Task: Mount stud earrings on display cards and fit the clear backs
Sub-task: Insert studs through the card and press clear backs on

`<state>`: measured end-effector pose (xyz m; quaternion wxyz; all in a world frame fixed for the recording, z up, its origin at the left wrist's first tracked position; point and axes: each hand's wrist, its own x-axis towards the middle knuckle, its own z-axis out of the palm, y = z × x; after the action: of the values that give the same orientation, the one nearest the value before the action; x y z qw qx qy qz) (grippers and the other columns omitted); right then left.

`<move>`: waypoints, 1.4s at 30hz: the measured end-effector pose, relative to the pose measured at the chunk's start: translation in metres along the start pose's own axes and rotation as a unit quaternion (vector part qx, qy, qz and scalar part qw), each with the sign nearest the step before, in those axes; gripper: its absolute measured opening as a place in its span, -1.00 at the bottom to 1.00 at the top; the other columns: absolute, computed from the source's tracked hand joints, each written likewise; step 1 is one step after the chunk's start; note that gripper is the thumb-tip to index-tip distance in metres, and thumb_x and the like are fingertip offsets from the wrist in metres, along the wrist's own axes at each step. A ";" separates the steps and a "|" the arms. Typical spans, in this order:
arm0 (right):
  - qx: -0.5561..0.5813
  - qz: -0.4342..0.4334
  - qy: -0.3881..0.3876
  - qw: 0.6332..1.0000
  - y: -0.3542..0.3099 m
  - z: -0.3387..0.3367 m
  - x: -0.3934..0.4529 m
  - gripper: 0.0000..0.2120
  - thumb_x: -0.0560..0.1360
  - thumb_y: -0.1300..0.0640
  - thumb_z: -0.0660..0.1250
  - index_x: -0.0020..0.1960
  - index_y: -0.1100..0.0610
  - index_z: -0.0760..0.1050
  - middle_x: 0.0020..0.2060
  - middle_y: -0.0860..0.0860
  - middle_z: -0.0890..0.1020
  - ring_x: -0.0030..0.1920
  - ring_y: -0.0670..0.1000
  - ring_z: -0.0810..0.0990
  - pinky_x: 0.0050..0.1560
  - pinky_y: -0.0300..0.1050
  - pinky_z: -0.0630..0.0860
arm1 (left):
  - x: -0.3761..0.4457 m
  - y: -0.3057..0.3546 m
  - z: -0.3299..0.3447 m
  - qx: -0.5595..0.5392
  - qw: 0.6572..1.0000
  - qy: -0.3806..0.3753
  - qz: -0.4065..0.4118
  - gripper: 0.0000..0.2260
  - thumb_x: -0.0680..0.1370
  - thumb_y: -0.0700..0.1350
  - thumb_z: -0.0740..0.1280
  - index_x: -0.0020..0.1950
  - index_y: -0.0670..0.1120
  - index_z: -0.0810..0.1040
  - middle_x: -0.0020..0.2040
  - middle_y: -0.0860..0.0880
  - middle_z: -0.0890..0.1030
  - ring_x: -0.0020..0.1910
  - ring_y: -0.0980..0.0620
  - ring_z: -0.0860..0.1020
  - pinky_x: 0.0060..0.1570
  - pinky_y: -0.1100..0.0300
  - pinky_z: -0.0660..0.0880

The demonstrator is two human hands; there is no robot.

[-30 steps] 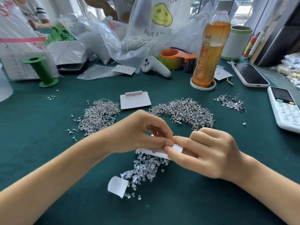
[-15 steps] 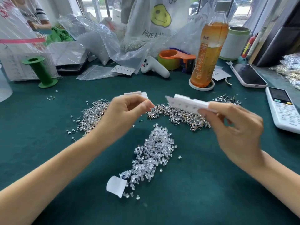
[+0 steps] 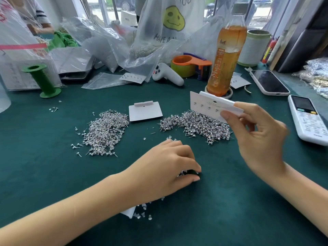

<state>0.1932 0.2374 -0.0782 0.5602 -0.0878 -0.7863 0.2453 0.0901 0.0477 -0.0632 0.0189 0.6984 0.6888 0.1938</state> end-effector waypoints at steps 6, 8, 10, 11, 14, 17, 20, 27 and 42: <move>-0.001 -0.005 -0.004 1.000 0.001 0.000 -0.001 -0.85 0.51 0.02 0.38 0.05 0.02 0.51 -0.33 -0.23 0.51 -0.36 -0.32 0.41 -0.27 -0.51 0.29 | 0.004 0.002 0.005 0.005 1.000 0.010 0.012 -0.91 0.55 -0.12 0.34 -0.06 -0.05 0.65 -0.11 0.04 0.60 -0.17 0.00 0.51 -0.05 0.20 0.36; -0.002 -0.005 -0.004 1.000 0.001 -0.001 -0.001 -0.85 0.51 0.03 0.38 0.05 0.02 0.51 -0.34 -0.23 0.50 -0.36 -0.33 0.42 -0.26 -0.51 0.30 | 0.003 0.002 0.005 0.001 1.000 0.017 0.006 -0.88 0.57 -0.11 0.30 -0.06 -0.05 0.63 -0.11 0.04 0.59 -0.15 0.00 0.51 -0.04 0.19 0.37; 0.002 -0.005 -0.005 1.000 0.000 -0.001 0.000 -0.85 0.51 0.03 0.38 0.05 0.02 0.51 -0.31 -0.27 0.50 -0.36 -0.33 0.42 -0.26 -0.51 0.29 | 0.003 0.001 0.004 -0.021 0.999 0.025 -0.005 -0.86 0.58 -0.10 0.27 -0.05 -0.06 0.62 -0.10 0.04 0.58 -0.13 0.01 0.50 -0.02 0.17 0.38; 0.004 -0.004 -0.007 1.000 0.000 -0.001 0.000 -0.85 0.51 0.03 0.38 0.05 0.02 0.51 -0.30 -0.27 0.50 -0.36 -0.33 0.42 -0.27 -0.51 0.29 | 0.003 0.000 0.003 -0.037 0.999 0.030 -0.011 -0.86 0.58 -0.10 0.27 -0.05 -0.06 0.61 -0.10 0.05 0.58 -0.13 0.04 0.49 -0.01 0.20 0.38; 0.007 -0.002 -0.011 1.000 0.000 -0.002 0.000 -0.86 0.51 0.03 0.37 0.04 0.02 0.51 -0.31 -0.23 0.52 -0.37 -0.32 0.42 -0.29 -0.51 0.28 | 0.003 -0.008 -0.004 -0.090 0.993 0.054 -0.049 -0.91 0.57 -0.10 0.31 -0.05 -0.06 0.60 -0.12 0.09 0.56 -0.14 0.13 0.48 -0.03 0.31 0.38; 0.007 0.004 -0.015 1.000 0.000 -0.003 0.001 -0.86 0.51 0.04 0.38 0.05 0.02 0.52 -0.35 -0.11 0.55 -0.38 -0.30 0.42 -0.29 -0.50 0.28 | 0.004 -0.023 -0.015 -0.118 0.983 0.090 -0.105 -0.97 0.53 -0.13 0.37 -0.09 -0.05 0.60 -0.19 0.18 0.54 -0.18 0.26 0.49 -0.15 0.46 0.36; 0.007 0.005 -0.014 1.000 -0.002 -0.003 0.001 -0.86 0.50 0.06 0.38 0.05 0.02 0.52 -0.35 -0.14 0.54 -0.39 -0.30 0.41 -0.31 -0.50 0.28 | 0.004 -0.038 -0.024 -0.140 0.967 0.137 -0.162 -0.91 0.51 -0.12 0.38 -0.17 0.04 0.56 -0.37 0.25 0.52 -0.32 0.37 0.45 -0.27 0.53 0.32; 0.016 -0.013 -0.016 1.000 -0.005 -0.003 0.001 -0.86 0.48 0.07 0.39 0.02 0.04 0.52 -0.34 -0.21 0.50 -0.37 -0.32 0.40 -0.28 -0.52 0.28 | 0.004 -0.061 -0.036 -0.269 0.916 0.191 -0.227 -0.95 0.46 -0.11 0.42 -0.20 0.02 0.62 -0.29 -0.03 0.63 -0.32 0.14 0.48 -0.23 0.28 0.43; -0.087 -0.391 -0.207 0.893 -0.034 0.001 -0.008 -0.81 0.36 0.33 0.44 -0.08 0.13 0.69 -0.32 0.06 0.67 -0.49 0.04 0.44 -0.47 -0.20 0.41 | 0.006 -0.037 -0.046 -0.436 0.878 0.117 -0.158 -0.84 0.37 -0.14 0.46 -0.07 -0.07 0.62 -0.14 -0.05 0.67 -0.14 0.02 0.62 0.00 0.24 0.55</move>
<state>0.1997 0.2045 -0.0688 0.4257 0.2313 -0.8734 -0.0501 0.0407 0.0440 -0.0300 0.2710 0.4738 0.6330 0.5490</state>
